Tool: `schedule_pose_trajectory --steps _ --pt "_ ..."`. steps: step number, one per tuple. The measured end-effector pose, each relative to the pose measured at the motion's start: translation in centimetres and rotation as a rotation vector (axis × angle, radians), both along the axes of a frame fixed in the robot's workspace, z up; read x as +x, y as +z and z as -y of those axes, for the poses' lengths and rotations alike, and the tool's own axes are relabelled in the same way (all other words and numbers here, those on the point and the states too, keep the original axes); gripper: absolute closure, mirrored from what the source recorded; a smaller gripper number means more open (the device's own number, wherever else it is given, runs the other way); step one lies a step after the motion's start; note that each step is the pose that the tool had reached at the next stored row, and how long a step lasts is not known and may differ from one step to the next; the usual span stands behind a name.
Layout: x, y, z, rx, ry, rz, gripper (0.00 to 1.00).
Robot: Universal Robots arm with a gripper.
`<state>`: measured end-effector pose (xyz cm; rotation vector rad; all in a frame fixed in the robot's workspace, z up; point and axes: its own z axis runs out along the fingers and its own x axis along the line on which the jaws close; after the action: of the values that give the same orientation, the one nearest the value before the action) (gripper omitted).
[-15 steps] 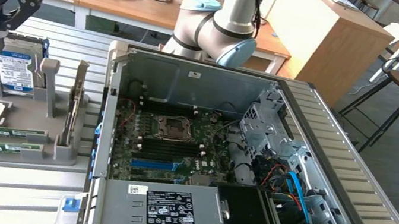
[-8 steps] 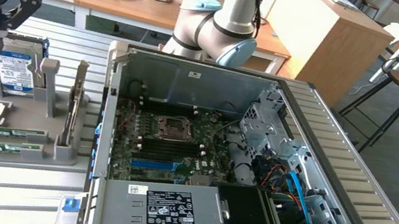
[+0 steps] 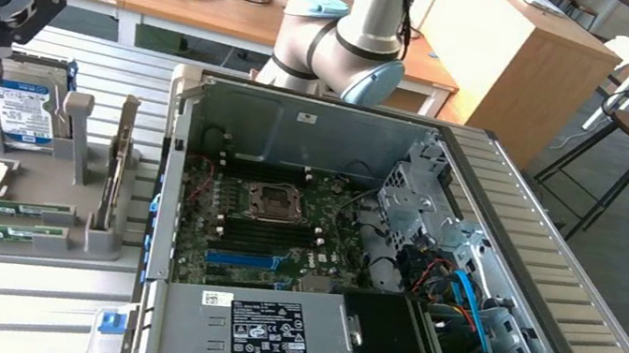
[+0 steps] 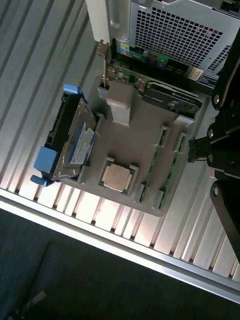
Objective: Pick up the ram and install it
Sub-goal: 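Pick up the ram and move it above insertion slot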
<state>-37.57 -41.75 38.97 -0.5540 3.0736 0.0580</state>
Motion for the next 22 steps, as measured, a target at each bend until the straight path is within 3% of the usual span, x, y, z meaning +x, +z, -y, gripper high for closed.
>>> schedule_pose_trajectory --steps 22 --pt "0.0 -0.19 -0.07 0.0 0.314 0.0 0.9"
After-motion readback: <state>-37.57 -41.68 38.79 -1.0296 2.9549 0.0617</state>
